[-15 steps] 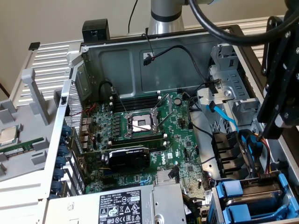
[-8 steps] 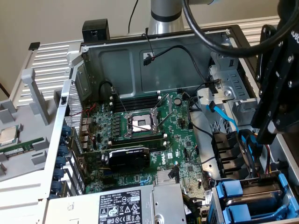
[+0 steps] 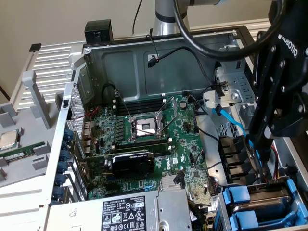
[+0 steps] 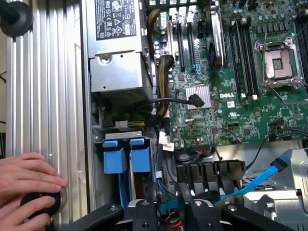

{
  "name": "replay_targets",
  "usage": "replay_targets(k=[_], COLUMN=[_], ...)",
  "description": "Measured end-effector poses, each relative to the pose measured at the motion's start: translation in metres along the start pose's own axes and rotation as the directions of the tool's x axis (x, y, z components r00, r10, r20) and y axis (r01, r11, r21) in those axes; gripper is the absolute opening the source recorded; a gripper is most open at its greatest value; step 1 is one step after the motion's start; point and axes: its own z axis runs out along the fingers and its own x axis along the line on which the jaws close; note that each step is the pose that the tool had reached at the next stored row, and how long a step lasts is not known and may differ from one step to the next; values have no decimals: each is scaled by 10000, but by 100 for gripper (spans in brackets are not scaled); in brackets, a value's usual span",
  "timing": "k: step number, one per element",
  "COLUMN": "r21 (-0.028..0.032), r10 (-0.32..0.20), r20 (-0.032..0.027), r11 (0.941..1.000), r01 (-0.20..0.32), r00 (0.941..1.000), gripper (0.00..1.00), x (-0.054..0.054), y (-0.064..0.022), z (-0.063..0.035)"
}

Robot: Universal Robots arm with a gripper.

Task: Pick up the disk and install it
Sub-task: 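Insert the second disk wire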

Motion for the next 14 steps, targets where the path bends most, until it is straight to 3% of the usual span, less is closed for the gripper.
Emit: replay_targets(k=[9, 14], r21=[21, 46], r10=[9, -95], r20=[-197, -372], r11=[10000, 9999], r01=[-9, 97], r00=[9998, 9993], gripper=[31, 31], x=[-9, -17], y=[-53, -56], z=[53, 73])
